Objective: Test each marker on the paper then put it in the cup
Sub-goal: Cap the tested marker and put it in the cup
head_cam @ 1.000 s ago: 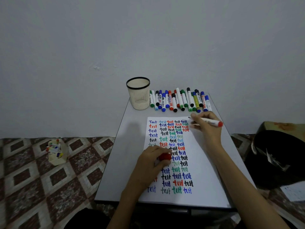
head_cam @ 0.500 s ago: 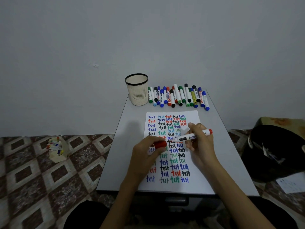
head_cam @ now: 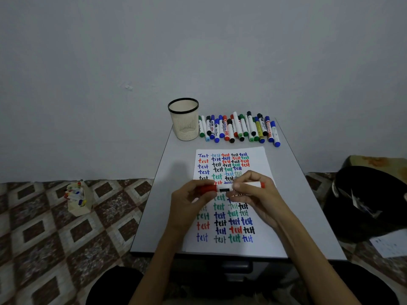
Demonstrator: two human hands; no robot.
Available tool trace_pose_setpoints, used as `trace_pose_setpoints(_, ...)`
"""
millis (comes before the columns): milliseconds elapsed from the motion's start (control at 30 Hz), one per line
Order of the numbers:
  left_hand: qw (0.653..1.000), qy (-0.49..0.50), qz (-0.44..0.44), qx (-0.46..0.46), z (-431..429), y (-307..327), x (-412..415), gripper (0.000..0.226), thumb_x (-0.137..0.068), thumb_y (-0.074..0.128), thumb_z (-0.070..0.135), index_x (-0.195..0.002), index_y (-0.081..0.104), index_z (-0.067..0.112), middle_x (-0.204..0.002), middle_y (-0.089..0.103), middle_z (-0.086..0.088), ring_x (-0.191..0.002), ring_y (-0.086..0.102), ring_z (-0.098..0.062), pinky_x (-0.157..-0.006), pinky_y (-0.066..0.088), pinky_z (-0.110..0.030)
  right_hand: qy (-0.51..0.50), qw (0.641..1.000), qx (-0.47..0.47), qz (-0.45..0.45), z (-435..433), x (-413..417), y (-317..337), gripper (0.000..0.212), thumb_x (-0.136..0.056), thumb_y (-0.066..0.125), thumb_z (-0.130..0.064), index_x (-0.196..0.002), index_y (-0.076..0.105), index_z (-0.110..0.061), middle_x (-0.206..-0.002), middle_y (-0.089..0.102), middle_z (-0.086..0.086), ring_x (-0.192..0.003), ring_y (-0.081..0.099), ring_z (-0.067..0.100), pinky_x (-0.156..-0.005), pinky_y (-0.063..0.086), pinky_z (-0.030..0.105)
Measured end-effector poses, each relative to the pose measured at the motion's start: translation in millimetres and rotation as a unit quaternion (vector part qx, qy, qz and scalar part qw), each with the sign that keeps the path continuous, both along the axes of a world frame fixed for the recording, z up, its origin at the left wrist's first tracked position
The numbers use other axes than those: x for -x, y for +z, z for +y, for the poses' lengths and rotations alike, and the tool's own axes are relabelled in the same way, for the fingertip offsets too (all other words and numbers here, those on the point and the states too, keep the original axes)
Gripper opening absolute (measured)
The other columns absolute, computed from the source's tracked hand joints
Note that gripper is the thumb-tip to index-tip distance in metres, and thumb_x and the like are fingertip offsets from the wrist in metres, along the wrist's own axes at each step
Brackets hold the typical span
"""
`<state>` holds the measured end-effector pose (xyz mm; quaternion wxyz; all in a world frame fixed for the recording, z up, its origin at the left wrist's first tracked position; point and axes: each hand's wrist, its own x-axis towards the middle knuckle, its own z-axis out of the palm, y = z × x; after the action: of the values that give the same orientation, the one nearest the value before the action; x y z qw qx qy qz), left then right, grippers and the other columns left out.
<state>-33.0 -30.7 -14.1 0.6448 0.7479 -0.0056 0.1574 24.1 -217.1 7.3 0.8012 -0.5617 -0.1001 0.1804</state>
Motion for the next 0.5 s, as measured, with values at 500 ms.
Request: trace_pose_setpoints(500,0.999,-0.029,0.017,0.042,0,3,1,0.025,-0.067,0.077,0.000,-0.086,0.073,0.016,-0.085,0.074,0.000,-0.079,0.072,-0.019,-0.065,0.056,-0.023,-0.020,0.992,0.084,-0.093,1,0,-10,0.025,-0.057,0.084,-0.003,-0.079,0.074,0.005,-0.076,0.068,0.031,-0.060,0.065,0.034,-0.063,0.057,0.036)
